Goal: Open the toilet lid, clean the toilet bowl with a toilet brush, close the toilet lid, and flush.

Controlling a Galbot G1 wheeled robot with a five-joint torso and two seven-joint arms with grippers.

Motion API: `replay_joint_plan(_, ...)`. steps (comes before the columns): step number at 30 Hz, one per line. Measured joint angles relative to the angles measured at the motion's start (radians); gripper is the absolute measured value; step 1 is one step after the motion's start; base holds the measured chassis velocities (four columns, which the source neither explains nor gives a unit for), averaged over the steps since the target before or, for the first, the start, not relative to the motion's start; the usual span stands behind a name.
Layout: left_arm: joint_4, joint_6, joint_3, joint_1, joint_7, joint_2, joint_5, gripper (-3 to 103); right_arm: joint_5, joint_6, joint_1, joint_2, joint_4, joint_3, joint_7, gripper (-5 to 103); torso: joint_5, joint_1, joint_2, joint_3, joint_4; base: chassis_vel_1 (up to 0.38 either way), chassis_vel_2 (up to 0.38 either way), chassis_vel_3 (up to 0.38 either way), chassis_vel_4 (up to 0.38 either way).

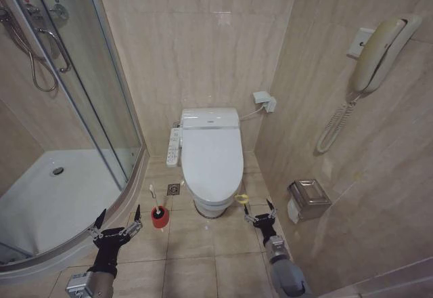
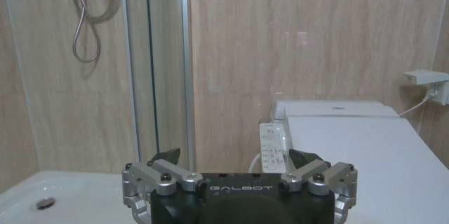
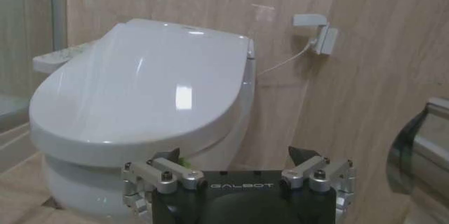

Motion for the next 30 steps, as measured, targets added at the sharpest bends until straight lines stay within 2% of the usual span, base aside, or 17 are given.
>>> replay_joint_plan(12, 0.0, 0.0, 0.0, 0.0, 0.0, 0.0, 0.0, 100, -0.037, 0.042, 0.07, 0.036, -0.13, -0.013, 0.007, 100, 0.0, 0.0, 0.0, 0.0, 0.0, 0.0, 0.0, 0.0, 0.0)
replay_joint_plan(22, 0.0, 0.0, 0.0, 0.0, 0.0, 0.0, 0.0, 100, -0.029, 0.078, 0.071, 0.045, -0.123, -0.006, -0.013, 100, 0.0, 0.0, 0.0, 0.0, 0.0, 0.0, 0.0, 0.0, 0.0)
replay_joint_plan(30, 0.0, 0.0, 0.0, 0.0, 0.0, 0.0, 0.0, 100, -0.031, 0.073, 0.055, 0.042, -0.096, 0.004, -0.021, 100, 0.0, 0.0, 0.0, 0.0, 0.0, 0.0, 0.0, 0.0, 0.0)
